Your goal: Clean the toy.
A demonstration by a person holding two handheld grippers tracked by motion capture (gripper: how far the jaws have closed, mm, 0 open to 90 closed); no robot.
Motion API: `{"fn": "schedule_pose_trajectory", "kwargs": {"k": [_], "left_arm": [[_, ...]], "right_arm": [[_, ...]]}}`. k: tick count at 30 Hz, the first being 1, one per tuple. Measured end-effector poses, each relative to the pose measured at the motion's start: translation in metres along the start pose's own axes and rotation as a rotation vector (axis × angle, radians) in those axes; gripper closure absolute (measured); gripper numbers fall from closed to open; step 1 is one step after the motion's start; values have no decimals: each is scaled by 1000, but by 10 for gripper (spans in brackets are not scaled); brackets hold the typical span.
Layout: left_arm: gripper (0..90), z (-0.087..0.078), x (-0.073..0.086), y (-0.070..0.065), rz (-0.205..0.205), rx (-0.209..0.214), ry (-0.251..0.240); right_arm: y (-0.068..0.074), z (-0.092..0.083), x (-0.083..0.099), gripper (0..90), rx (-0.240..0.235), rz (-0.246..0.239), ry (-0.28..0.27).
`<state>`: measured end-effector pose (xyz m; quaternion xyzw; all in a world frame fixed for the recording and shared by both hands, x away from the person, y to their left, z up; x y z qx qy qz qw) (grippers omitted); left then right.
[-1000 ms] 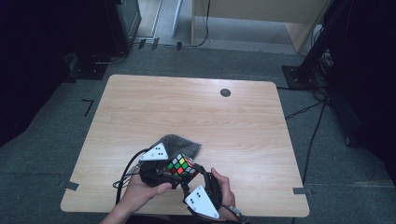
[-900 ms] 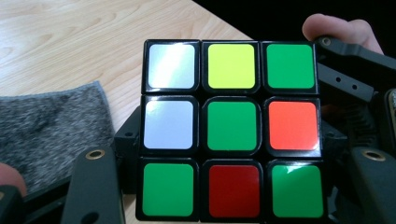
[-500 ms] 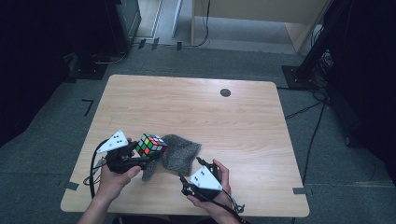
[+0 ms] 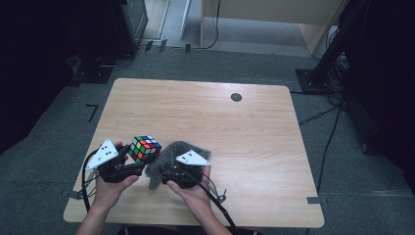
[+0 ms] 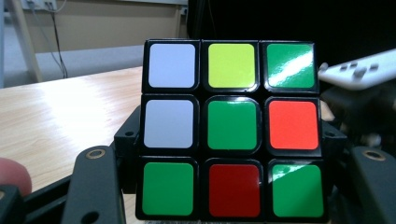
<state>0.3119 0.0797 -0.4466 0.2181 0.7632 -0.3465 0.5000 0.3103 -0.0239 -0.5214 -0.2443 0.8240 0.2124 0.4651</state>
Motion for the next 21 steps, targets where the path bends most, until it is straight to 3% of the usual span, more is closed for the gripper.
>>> {"fn": "schedule_pose_trajectory", "kwargs": {"k": [4,6,8,9,11,15,18,19,21], "left_arm": [[343,5,7,-3,23,-8,29],[343,6,7,-4,29,-5,32],[343,6,7,-4,29,-1,31],[343,6,7,-3,23,-3,29],[343,7,7,-2,15,-5,32],[343,8,8,-3,17,3,31],[343,12,11,-8,11,37,36],[343,14,13,-10,15,51,43],[343,19,19,-16,30,65,63]], "right_arm": [[-9,24,18,335,89,5,103],[-19,28,29,514,138,-15,163],[-29,25,36,690,138,-30,175],[-34,21,40,742,115,-35,180],[-43,13,43,796,116,-44,183],[-64,-17,44,826,167,-129,163],[-84,-39,48,799,241,-189,167],[-91,-46,50,768,258,-192,172],[-104,-57,55,617,263,-167,182]]}}
Point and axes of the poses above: each handheld gripper's, and its own axes: z roughly forward along the jaws, x roughly out of its underside, y roughly to its left, the point moved 9 cm from there along z, roughly forward along the jaws, and after that the axes turned 9 degrees about -z, right-handed, at the moved point
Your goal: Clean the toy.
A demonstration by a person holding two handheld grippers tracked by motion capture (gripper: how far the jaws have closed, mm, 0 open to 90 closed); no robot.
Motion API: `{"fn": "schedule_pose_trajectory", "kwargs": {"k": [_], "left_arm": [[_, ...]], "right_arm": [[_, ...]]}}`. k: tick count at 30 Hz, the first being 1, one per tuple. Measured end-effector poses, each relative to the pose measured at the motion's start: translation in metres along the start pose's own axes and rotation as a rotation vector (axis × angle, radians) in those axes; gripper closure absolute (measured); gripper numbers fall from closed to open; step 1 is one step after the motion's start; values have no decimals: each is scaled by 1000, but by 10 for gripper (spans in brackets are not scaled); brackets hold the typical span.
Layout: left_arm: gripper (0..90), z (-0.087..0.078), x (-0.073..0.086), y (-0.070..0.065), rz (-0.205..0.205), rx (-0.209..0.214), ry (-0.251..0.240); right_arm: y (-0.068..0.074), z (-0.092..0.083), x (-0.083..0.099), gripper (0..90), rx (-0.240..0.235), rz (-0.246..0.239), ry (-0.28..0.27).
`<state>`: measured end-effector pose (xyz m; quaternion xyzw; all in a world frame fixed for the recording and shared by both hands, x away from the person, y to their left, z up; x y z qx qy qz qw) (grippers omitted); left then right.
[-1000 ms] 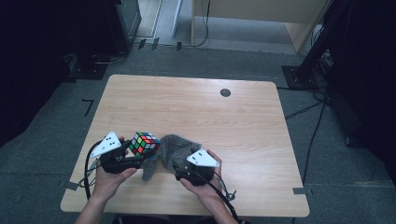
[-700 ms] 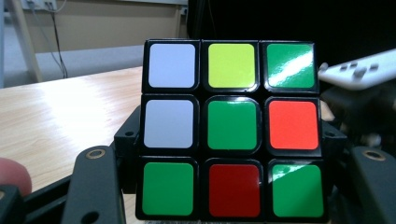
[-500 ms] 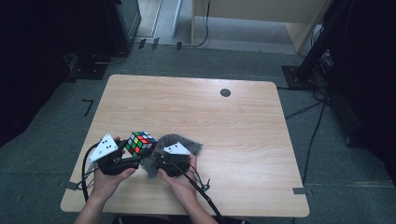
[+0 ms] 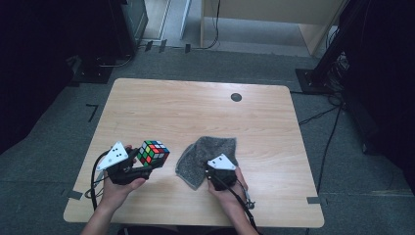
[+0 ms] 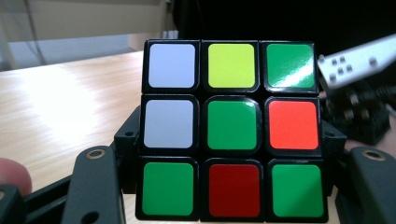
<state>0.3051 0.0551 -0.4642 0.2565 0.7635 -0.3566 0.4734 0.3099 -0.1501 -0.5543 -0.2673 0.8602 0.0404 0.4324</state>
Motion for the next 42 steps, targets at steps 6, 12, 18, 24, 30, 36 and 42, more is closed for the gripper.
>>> {"fn": "schedule_pose_trajectory", "kwargs": {"k": [6,12,18,24,30,36,42], "left_arm": [[343,8,8,-10,40,24,27],[343,11,9,-13,63,53,12],[343,11,11,-18,85,75,-4],[343,21,21,-17,112,86,46],[343,30,30,-22,157,46,87],[343,40,39,-38,187,84,124],[343,47,43,-60,258,123,119]], "right_arm": [[-14,-31,-1,364,-73,32,-73],[-3,-26,-29,290,-102,38,-91],[5,22,-8,395,-69,67,62],[-5,28,7,681,-49,77,73],[-7,-2,6,801,-140,106,-14],[13,-63,-35,820,-291,47,-275],[44,-97,-66,821,-481,50,-385]]}}
Point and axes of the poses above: each handheld gripper's, and its own axes: z roughly forward along the jaws, x roughly out of its underside, y roughly to its left, the point moved 9 cm from there along z, roughly forward along the jaws, and after that the axes turned 9 degrees about -z, right-handed, at the moved point
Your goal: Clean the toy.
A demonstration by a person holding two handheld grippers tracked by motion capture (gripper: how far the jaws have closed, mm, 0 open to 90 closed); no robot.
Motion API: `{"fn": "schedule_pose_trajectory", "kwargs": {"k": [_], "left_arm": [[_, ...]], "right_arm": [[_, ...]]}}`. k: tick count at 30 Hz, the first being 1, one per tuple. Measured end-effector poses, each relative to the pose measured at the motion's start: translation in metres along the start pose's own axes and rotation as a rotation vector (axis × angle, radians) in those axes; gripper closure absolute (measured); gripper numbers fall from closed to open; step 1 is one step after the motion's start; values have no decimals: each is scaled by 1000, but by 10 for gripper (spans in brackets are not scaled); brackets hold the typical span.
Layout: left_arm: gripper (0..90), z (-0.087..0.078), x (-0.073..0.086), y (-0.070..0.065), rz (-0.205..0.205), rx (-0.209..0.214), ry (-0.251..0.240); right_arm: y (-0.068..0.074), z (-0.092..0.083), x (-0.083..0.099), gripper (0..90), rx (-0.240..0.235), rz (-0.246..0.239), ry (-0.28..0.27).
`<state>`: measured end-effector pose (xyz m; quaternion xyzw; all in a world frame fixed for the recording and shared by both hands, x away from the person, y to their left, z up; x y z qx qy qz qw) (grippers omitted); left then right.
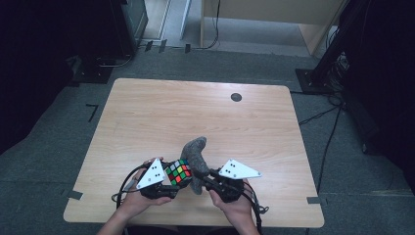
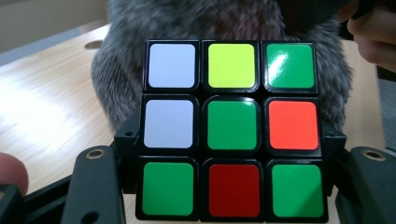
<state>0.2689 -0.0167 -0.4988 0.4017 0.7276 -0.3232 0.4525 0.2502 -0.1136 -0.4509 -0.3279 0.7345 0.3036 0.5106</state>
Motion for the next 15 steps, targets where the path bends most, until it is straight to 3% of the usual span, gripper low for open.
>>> {"fn": "schedule_pose_trajectory", "kwargs": {"k": [3,6,11,15], "left_arm": [[343,4,4,-4,41,-3,27],[343,4,5,-3,40,-7,27],[344,-5,-6,-6,64,0,-36],[344,-3,-5,-6,64,2,-27]], "right_arm": [[13,2,-7,821,-56,20,-25],[11,5,-6,821,-37,42,-11],[-9,7,9,824,5,122,-11],[-12,3,11,823,29,127,15]]}}
Point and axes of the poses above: each handheld gripper's, and its own axes: z roughly forward along the jaws, x roughly out of its underside, y roughly to its left, the point moved 9 cm from there along z, roughly forward along the jaws, and after that the axes turned 9 degrees about -z, right-handed, at the moved point
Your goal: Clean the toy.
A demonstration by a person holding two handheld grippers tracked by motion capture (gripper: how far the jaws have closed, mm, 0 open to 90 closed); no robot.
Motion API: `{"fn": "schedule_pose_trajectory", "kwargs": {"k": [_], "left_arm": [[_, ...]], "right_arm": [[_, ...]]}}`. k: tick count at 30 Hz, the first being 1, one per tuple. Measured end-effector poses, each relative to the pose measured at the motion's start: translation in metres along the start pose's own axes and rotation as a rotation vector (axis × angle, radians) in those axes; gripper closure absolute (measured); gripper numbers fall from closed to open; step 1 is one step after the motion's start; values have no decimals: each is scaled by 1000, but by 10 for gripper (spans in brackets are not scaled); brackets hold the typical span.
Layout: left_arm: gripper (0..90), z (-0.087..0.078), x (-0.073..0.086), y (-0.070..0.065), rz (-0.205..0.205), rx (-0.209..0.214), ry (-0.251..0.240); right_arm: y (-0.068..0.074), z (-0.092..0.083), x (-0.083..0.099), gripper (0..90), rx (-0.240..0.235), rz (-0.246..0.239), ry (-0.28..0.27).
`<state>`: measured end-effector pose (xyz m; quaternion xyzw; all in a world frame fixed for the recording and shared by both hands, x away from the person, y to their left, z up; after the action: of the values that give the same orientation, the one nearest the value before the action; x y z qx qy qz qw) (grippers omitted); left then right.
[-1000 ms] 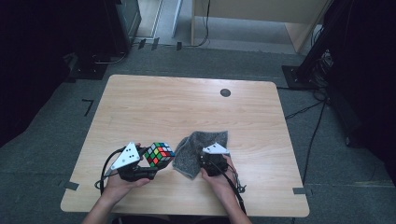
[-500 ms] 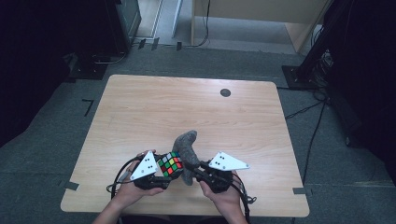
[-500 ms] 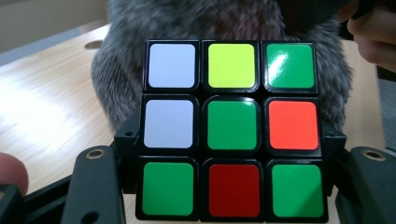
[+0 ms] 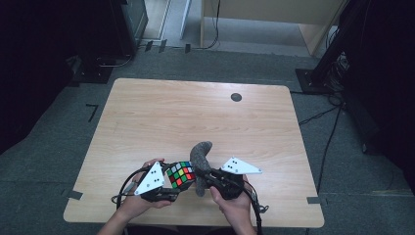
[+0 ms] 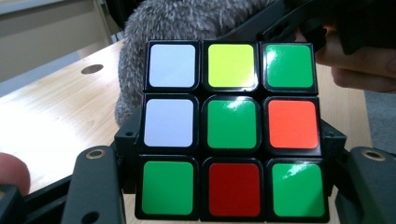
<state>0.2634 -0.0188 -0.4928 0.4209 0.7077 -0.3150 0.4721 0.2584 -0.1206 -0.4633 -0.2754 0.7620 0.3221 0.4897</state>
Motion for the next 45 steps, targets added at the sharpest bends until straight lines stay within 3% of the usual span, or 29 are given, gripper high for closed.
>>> {"fn": "schedule_pose_trajectory", "kwargs": {"k": [5,8,10,12,16,19,23,26,28,29,32,34,38,43,45], "left_arm": [[344,6,5,-7,32,2,44],[344,2,1,-5,19,5,18],[344,-3,-4,-2,-9,19,-11],[344,-4,-4,0,-17,15,-11],[344,3,2,-3,2,2,26],[344,4,2,-6,13,9,29],[344,-4,-4,-1,-16,20,-13],[344,-14,-9,12,-69,6,-49],[344,-21,-14,17,-120,32,-86],[344,-23,-17,18,-140,47,-103],[344,-25,-22,18,-169,67,-121],[344,-24,-23,17,-183,76,-122],[343,-18,-21,13,-212,92,-106],[343,-19,-23,14,-252,108,-104],[343,-20,-23,15,-259,109,-100]], "right_arm": [[25,-1,-11,817,-30,-66,-36],[19,1,-9,818,-10,-65,-44],[6,1,-2,820,11,-24,-42],[2,0,0,820,10,-2,-43],[22,-2,-10,811,-38,-46,-72],[30,-1,-15,809,-39,-71,-88],[14,-5,-11,815,-21,-18,-90],[-6,-11,-7,814,45,4,-98],[-19,-12,0,810,113,-44,-82],[-22,-10,3,802,119,-81,-80],[-23,2,14,785,101,-167,-39],[-15,12,20,786,71,-223,-20],[5,24,24,796,4,-326,-45],[13,31,34,792,13,-477,-5],[13,31,33,790,28,-512,-2]]}}
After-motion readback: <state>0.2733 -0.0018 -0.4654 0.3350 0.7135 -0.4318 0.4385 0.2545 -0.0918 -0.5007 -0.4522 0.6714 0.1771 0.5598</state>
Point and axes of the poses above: each handheld gripper's, and its own axes: z roughly forward along the jaws, x roughly out of its underside, y roughly to its left, the point moved 9 cm from there along z, roughly forward along the jaws, and after that the axes turned 9 degrees about -z, right-handed, at the moved point
